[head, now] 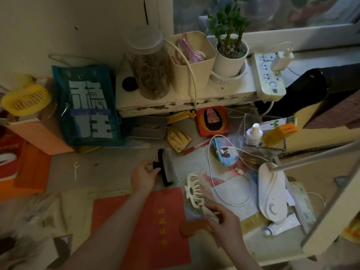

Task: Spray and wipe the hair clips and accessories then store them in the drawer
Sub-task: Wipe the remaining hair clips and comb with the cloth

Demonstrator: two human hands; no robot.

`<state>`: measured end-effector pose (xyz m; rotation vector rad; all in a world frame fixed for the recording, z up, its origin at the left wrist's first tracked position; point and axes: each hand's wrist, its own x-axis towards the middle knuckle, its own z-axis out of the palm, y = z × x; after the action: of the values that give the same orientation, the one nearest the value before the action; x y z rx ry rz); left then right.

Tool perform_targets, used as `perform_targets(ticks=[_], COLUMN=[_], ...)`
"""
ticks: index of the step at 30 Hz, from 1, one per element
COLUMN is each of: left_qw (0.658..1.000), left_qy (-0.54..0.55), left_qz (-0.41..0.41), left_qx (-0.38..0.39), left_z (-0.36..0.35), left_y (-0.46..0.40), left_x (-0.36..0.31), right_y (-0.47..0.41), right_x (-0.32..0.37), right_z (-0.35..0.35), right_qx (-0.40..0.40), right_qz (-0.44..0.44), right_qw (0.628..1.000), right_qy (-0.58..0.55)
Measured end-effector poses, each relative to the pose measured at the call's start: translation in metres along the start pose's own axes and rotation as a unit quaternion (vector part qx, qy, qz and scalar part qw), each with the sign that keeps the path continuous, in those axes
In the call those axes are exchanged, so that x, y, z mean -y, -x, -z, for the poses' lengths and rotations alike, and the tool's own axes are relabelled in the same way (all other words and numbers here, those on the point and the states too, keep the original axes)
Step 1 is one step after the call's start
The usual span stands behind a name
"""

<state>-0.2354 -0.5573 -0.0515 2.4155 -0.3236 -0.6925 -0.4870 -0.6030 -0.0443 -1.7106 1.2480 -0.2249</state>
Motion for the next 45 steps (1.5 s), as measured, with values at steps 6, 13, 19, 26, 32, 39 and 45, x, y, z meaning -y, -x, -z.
perform_targets(ticks=[6,13,19,26,32,39,45], left_qw=[0.996,0.988,0.97,0.958,0.938,0.917,0.911], left_qy=[0.085,0.142,0.212,0.24,0.315,0.373,0.372], left_qz=[-0.012,-0.055,-0.105,-0.14,-0.136,-0.133,-0.178], left_qx=[0.007,-0.034,-0.047,-0.068,-0.055,-0.036,0.009], left_z=[0.03,0.086,0.128,0.152,0.165,0.179,0.193], left_y=[0.023,0.068,0.109,0.145,0.165,0.182,0.195], left_x=[-0.002,-0.011,-0.028,-0.036,-0.041,-0.049,-0.053], right_y=[-0.005,-0.007,0.01,0.039,0.06,0.075,0.081], right_x=[0.025,0.081,0.136,0.175,0.185,0.19,0.196], right_z=[0.002,0.006,0.007,0.008,0.013,0.013,0.014], right_qx=[0.007,-0.005,0.034,0.069,0.081,0.085,0.072], right_qz=[-0.007,0.027,0.061,0.109,0.155,0.163,0.169], right_qw=[0.998,0.983,0.96,0.941,0.935,0.922,0.907], right_qy=[-0.07,-0.184,-0.27,-0.312,-0.309,-0.34,-0.379])
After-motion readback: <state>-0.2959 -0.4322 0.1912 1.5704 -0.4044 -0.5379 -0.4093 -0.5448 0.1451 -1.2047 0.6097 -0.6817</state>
